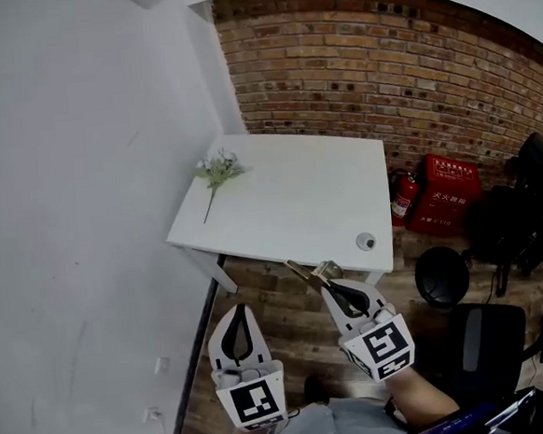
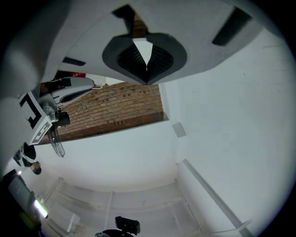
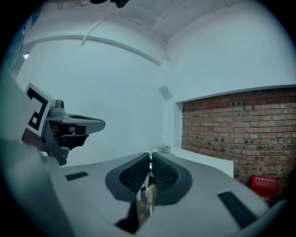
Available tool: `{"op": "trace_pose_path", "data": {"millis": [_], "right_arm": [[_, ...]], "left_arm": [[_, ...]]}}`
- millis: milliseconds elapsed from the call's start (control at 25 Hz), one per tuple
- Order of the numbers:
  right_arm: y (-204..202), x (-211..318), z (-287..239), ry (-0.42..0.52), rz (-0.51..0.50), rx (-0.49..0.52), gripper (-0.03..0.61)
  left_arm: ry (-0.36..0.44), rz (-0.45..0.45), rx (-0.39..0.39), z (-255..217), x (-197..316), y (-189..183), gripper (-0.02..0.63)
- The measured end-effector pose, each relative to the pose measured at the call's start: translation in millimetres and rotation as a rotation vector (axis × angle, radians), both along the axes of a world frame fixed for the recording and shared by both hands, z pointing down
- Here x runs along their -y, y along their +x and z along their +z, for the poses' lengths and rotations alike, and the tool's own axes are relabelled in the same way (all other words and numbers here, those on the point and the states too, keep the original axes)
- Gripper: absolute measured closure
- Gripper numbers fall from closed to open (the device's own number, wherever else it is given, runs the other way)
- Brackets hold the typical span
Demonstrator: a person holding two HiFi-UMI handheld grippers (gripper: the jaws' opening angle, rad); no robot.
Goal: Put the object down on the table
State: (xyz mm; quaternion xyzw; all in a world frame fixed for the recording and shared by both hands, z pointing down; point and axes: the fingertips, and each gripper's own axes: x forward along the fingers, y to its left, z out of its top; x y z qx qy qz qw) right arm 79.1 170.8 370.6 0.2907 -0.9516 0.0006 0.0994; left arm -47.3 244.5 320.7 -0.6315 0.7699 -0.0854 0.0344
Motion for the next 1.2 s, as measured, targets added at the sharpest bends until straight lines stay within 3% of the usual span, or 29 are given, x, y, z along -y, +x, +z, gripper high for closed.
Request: {"op": "trace_pose_path", "data": {"millis": [240, 560, 720, 1200], "right_arm": [[-33, 24, -8, 0.031, 0.027, 0.010, 0.554], [-57, 47, 4, 0.020, 0.039, -0.011, 0.554], [-61, 62, 8, 0.007, 0.054, -0.019, 0.554], [-85, 159, 38, -0.043, 0.079, -0.014, 0.554]], "left_arm": [[0.014, 0.024, -0.002, 0, 25, -38, 0.606], [-0.022, 0.067, -0.026, 25, 55, -53, 0.604], [-0.037, 0.086, -0.001, 38, 69, -58, 0.604], [-0.116, 0.102, -0.030, 68, 166, -79, 0.604]]}}
